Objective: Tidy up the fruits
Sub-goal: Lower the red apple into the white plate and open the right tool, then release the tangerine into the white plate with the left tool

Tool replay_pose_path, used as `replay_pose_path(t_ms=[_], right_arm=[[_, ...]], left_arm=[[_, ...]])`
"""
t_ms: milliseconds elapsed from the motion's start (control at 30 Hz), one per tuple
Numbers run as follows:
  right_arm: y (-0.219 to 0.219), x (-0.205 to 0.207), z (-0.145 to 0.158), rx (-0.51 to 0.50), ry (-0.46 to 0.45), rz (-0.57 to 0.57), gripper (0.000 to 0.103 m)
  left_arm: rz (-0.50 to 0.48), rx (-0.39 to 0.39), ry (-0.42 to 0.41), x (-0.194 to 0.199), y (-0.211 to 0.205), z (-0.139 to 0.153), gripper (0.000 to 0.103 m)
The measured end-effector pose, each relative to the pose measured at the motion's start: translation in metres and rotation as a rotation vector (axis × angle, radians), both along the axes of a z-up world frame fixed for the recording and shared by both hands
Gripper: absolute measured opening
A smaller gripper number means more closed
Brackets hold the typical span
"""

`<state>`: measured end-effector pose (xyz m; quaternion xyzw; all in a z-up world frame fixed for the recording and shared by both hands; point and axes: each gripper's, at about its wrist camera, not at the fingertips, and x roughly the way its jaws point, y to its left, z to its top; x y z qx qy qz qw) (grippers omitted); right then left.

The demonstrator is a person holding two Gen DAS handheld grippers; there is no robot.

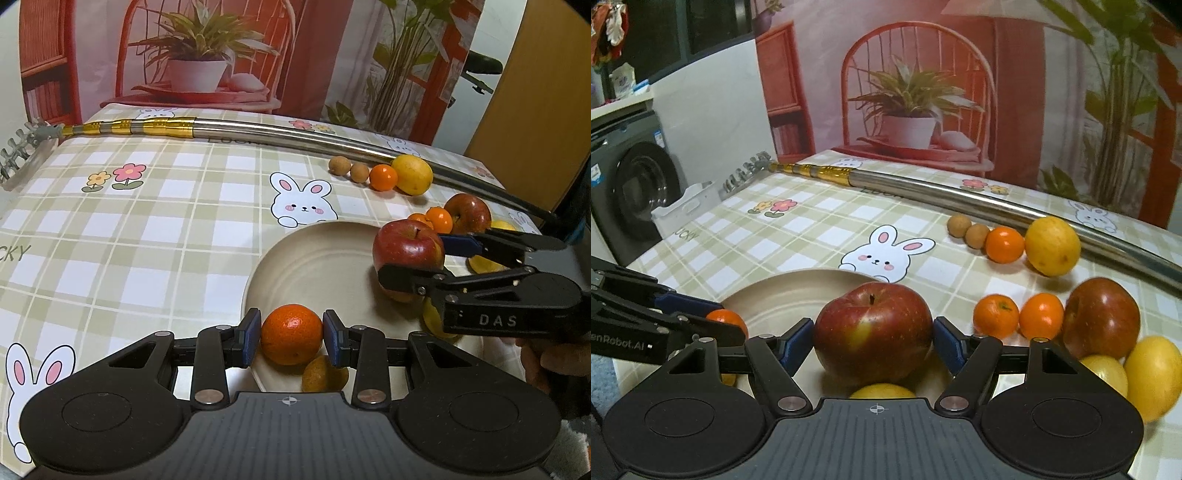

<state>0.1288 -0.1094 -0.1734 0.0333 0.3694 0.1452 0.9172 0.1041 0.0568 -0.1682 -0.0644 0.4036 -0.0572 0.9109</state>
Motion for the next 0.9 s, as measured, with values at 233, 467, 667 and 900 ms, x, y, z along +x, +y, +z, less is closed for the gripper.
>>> replay_pose_path(t_ms=[233, 467, 667, 900], right_arm=[[0.007, -0.023, 0.002, -0.045, -0.029, -0.025, 0.066], [0.002, -0.040, 0.009, -0.044, -0.054, -0.103, 0.066], [-0.011, -0.055, 0.015, -0.043, -0.078, -0.174, 0.066], [-0.022, -0.067, 0.018, -0.052, -0.108, -0.253, 0.066]], left_arm=[[0.006, 0.004, -0.010, -0.004, -0.001, -0.001, 0.039], [0.016, 0.002, -0.017, -0.009, -0.002, 0.000, 0.039], [0.016, 0.007, -0.023, -0.012, -0.003, -0.001, 0.039], [0.021, 0.007, -0.026, -0.013, -0.004, -0.001, 0.039]])
